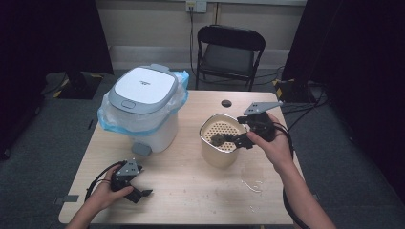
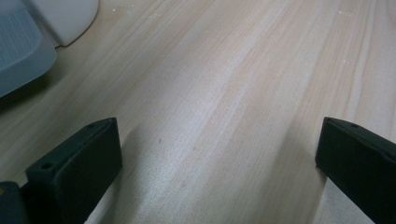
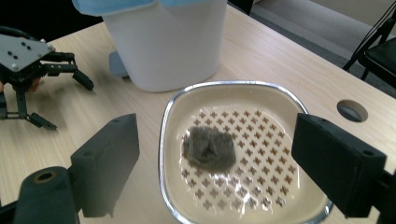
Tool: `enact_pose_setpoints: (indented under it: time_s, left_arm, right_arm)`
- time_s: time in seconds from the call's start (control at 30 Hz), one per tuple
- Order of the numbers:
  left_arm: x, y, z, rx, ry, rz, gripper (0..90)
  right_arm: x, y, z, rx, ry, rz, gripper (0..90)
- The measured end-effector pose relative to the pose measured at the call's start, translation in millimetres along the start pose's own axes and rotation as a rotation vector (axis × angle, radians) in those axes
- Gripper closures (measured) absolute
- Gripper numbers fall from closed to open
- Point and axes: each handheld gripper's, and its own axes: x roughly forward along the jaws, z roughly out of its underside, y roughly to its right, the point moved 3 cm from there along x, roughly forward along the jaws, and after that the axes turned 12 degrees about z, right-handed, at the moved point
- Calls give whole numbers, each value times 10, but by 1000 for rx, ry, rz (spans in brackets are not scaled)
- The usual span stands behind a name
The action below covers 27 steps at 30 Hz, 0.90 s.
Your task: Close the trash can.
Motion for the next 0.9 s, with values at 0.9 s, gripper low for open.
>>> enact_pose_setpoints:
  time_s: [0.9]
  left_arm:
    - [1,3,2,-6,-3,4,0]
  right_arm:
    - [-143,264,1031,104,-43,48,145]
